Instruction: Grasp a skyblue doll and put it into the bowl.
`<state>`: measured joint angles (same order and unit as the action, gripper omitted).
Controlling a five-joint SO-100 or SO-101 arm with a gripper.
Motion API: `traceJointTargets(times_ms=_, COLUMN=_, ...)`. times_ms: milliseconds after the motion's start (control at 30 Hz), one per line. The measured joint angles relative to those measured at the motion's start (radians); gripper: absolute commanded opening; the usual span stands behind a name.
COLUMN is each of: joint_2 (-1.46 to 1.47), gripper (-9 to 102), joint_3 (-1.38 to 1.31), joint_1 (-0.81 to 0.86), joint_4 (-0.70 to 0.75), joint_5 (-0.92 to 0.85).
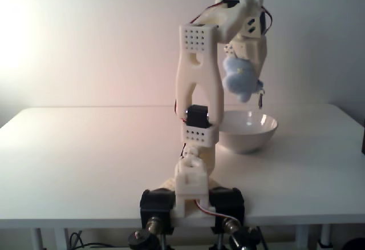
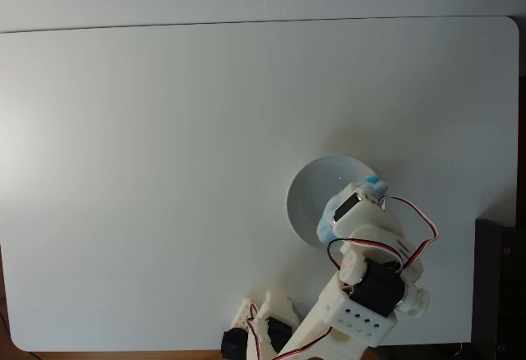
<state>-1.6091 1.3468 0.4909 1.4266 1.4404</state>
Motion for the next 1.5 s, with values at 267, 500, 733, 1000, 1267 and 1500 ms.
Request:
traceJointTargets(times_ms=267, joint_2=0.006, gripper=3, joint_3=0.000, joint_1=0.002, joint_4=-0.008, joint_5=0.000)
traceJointTargets(times_ms=500, joint_2=0.006, gripper=23, joint_3=0.000, joint_1=0.002, joint_4=-0.008, joint_5=0.000)
traceJointTargets(times_ms=733, joint_2=0.006, gripper=53, joint_3=0.000, joint_1=0.002, joint_4=-0.008, joint_5=0.005)
traceJointTargets(times_ms=1000, joint_2=0.006, gripper=80, joint_3=0.000, joint_1=0.002, joint_4=-0.017, joint_5=0.005)
traceJointTargets(times_ms=1267, joint_2=0.005, gripper=84, joint_3=-0.005, joint_1=0.002, joint_4=-0.017, joint_5=0.005)
traceJointTargets(times_ms=1500, joint_2=0.005, gripper=84, joint_3=-0.133, joint_1=-0.025, joint_4=-0.017, joint_5=0.005)
